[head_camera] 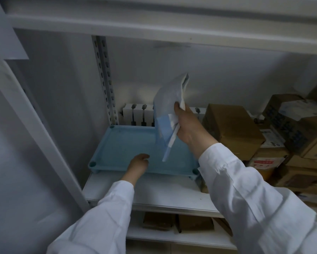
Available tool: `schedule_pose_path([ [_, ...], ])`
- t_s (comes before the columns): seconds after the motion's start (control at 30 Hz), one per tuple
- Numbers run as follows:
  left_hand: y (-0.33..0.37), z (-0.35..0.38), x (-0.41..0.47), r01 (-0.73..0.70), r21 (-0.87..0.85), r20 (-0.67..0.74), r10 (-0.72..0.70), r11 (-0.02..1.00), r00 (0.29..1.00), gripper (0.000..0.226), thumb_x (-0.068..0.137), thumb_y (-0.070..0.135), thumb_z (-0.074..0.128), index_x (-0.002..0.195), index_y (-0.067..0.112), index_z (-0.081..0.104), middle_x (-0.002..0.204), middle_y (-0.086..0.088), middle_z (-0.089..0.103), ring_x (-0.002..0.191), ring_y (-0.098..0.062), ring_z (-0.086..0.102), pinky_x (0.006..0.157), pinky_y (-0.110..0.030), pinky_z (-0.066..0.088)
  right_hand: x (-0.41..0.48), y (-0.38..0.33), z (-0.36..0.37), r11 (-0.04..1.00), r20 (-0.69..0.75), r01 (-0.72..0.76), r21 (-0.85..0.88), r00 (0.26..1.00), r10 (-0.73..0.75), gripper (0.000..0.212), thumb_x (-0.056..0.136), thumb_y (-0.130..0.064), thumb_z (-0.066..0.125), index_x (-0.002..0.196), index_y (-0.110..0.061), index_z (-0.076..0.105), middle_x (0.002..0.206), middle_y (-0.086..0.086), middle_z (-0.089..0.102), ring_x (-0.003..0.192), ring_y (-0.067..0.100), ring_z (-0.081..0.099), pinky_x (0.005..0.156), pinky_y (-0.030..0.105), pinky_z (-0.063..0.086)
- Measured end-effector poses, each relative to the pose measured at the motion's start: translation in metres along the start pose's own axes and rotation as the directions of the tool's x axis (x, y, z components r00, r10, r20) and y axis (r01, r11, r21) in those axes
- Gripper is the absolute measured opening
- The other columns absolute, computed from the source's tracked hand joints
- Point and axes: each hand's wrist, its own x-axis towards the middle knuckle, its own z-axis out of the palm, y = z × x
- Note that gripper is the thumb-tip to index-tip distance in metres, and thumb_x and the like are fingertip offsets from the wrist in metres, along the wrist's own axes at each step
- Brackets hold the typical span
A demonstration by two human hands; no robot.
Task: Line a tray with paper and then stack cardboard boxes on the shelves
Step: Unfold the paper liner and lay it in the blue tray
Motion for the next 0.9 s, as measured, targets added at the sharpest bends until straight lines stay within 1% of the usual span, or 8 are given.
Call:
schedule_pose_path([
  [0.13,-0.013,0.013,0.007,-0.009,0.228,0.136,-0.023,0.974,0.990,0.047,0.095,0.010,0.041,0.141,0.017,0.041,0.153,-0.004,0.030,0.143,-0.026,0.022,0.117,-0.039,0.017,0.004,0.003,-0.001,1.000,-0.024,-0.005,-0.019,1.000,0.004,0.044,0.100,-0.030,0.043,0.140,-0.015,0.042,0.136,0.007,0.053,0.120,0.024,0.053,0.106,0.036,0.041],
  [0.2,-0.013,0.014,0.006,-0.036,0.372,0.192,-0.038,0.928,0.981,0.046,0.098,0.016,0.038,0.144,0.021,0.035,0.155,0.001,0.024,0.145,-0.024,0.014,0.118,-0.043,0.007,0.004,0.002,-0.001,1.000,-0.041,-0.005,-0.029,0.999,0.004,0.044,0.100,-0.030,0.043,0.141,-0.015,0.042,0.136,0.007,0.053,0.121,0.024,0.053,0.104,0.033,0.042],
  [0.3,-0.014,0.015,0.003,-0.092,0.529,0.229,-0.038,0.844,0.973,0.046,0.097,0.022,0.041,0.143,0.026,0.037,0.155,0.004,0.026,0.144,-0.021,0.017,0.115,-0.050,0.001,0.005,0.002,-0.002,1.000,-0.044,0.003,-0.015,0.999,-0.004,0.043,0.100,-0.030,0.044,0.140,-0.014,0.042,0.135,0.006,0.054,0.119,0.023,0.054,0.100,0.030,0.044],
  [0.4,-0.015,0.015,-0.002,-0.063,0.538,0.178,-0.040,0.840,0.983,0.044,0.092,0.019,0.050,0.135,0.029,0.048,0.150,0.006,0.036,0.140,-0.019,0.028,0.116,-0.050,0.004,0.005,0.001,-0.004,0.999,-0.038,0.006,0.037,0.999,-0.005,0.043,0.099,-0.029,0.046,0.139,-0.014,0.044,0.132,0.006,0.057,0.114,0.023,0.058,0.103,0.038,0.044],
  [0.53,-0.015,0.015,-0.009,0.056,0.582,0.101,-0.140,0.811,0.985,0.038,0.088,0.019,0.055,0.123,0.033,0.059,0.141,0.003,0.047,0.134,-0.022,0.038,0.115,-0.047,0.013,0.002,-0.004,-0.005,0.997,-0.012,0.009,0.073,1.000,-0.008,0.035,0.100,-0.027,0.045,0.132,-0.015,0.048,0.114,0.002,0.060,0.101,0.019,0.059,0.098,0.036,0.047],
  [0.6,-0.018,0.015,-0.013,0.064,0.578,0.091,-0.142,0.814,0.986,0.034,0.086,0.023,0.060,0.119,0.032,0.061,0.137,0.003,0.051,0.131,-0.021,0.042,0.115,-0.043,0.018,0.000,-0.004,-0.004,0.998,0.003,0.016,0.055,1.000,-0.016,0.031,0.100,-0.027,0.044,0.129,-0.017,0.049,0.117,0.004,0.059,0.103,0.020,0.058,0.101,0.038,0.045],
  [0.73,-0.023,0.017,-0.024,0.016,0.540,0.135,-0.105,0.842,0.985,0.030,0.081,0.026,0.071,0.111,0.029,0.067,0.132,0.004,0.056,0.125,-0.019,0.048,0.110,-0.038,0.032,-0.002,0.002,0.000,1.000,-0.007,0.002,0.009,1.000,-0.002,0.040,0.100,-0.030,0.044,0.137,-0.016,0.044,0.133,0.008,0.055,0.113,0.024,0.057,0.104,0.041,0.044],
  [0.9,-0.027,0.019,-0.032,0.031,0.529,0.154,-0.132,0.848,0.979,0.030,0.079,0.025,0.073,0.108,0.027,0.069,0.130,0.003,0.058,0.124,-0.020,0.049,0.110,-0.039,0.034,-0.011,0.006,0.003,0.999,-0.015,-0.017,-0.028,1.000,0.017,0.040,0.099,-0.031,0.044,0.137,-0.018,0.043,0.131,0.005,0.055,0.117,0.027,0.054,0.105,0.045,0.042],
])
